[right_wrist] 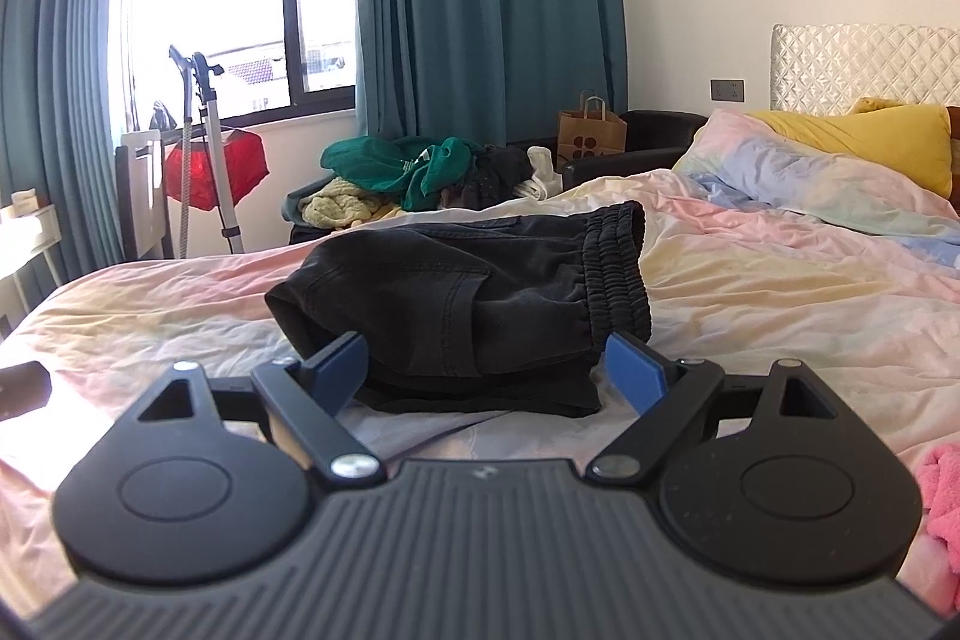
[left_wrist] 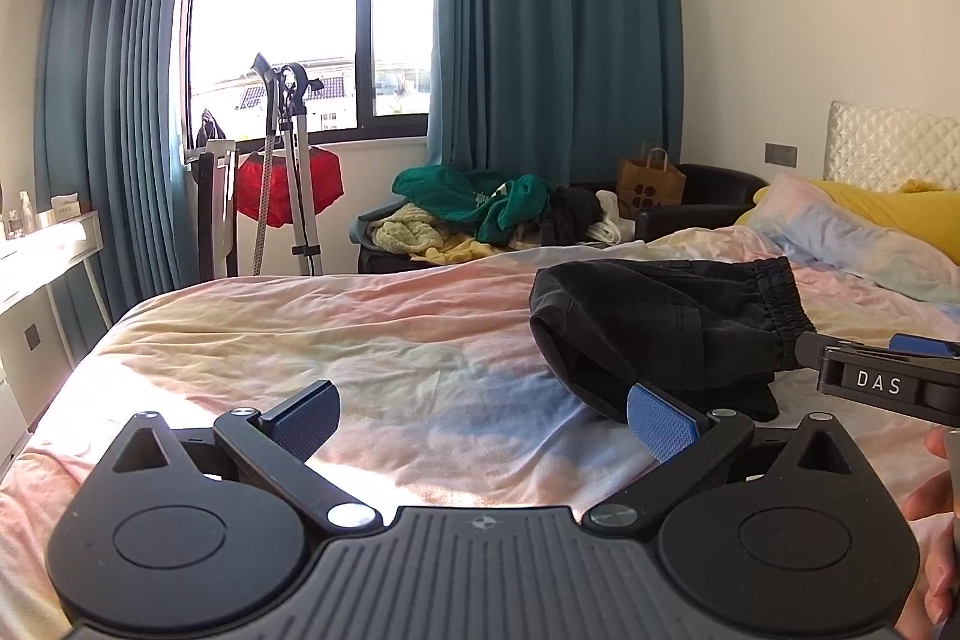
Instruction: Fold clothes
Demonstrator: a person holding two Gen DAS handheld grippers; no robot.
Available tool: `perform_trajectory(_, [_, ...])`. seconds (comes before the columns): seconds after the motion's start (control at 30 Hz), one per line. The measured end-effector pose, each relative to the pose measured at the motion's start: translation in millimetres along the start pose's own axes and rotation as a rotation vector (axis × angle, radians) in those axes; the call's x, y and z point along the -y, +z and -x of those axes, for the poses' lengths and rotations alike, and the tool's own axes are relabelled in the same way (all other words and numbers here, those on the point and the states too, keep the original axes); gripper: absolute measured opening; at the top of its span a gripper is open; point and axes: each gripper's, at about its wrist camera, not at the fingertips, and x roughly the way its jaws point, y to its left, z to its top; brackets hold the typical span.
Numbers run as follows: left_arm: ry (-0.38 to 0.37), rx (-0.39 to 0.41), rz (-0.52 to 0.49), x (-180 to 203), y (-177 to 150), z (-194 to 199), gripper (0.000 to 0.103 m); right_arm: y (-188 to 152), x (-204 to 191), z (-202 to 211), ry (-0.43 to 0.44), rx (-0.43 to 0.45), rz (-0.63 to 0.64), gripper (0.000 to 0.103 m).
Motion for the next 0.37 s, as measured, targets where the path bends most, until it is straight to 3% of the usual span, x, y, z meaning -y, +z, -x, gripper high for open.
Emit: perform_trajectory(0.37, [0.003, 0.005, 0.011, -4.8, -2.8, 1.5, 0.103, 0.0, -0.7, -1.0, 0.000, -0.003, 0.001, 0.088])
